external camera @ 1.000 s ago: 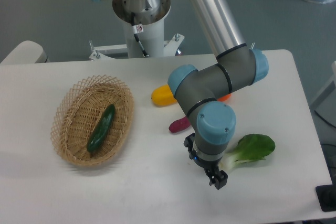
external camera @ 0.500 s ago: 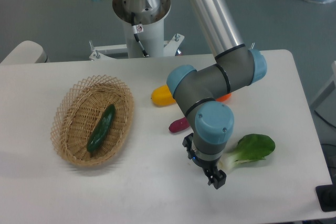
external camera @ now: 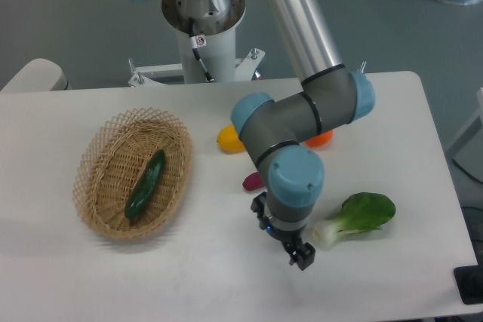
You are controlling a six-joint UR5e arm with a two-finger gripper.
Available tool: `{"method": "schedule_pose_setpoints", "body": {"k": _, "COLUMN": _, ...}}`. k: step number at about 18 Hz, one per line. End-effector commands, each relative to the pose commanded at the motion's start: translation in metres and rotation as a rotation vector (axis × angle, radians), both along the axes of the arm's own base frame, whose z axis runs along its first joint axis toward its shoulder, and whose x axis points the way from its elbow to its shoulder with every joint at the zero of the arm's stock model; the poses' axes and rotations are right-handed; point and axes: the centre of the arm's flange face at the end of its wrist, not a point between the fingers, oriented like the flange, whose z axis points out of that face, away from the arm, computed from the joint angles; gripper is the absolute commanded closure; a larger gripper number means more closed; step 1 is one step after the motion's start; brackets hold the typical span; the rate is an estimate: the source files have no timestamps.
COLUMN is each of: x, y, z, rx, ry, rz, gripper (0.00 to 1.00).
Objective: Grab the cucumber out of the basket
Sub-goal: 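Move the gripper over the wicker basket and lower toward the cucumber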
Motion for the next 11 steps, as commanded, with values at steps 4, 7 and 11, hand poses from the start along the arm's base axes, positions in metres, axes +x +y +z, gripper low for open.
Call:
{"method": "schedule_pose_setpoints", "body": {"k": 4, "x": 0.054, "y": -0.006, "z": 0.005, "rx": -0.019, "ry": -0.022, "rz": -0.038, "gripper": 0.00}}
{"method": "schedule_pose_setpoints", "body": {"k": 7, "x": 0.098, "y": -0.006, "z": 0.014, "rx": -0.024, "ry": -0.027, "rz": -0.031, "gripper": 0.00}}
{"method": "schedule_pose_setpoints", "body": {"k": 11, "x": 0.154, "y": -0.002, "z": 0.012, "rx": -0.042, "ry": -0.039, "rz": 0.000, "gripper": 0.00}}
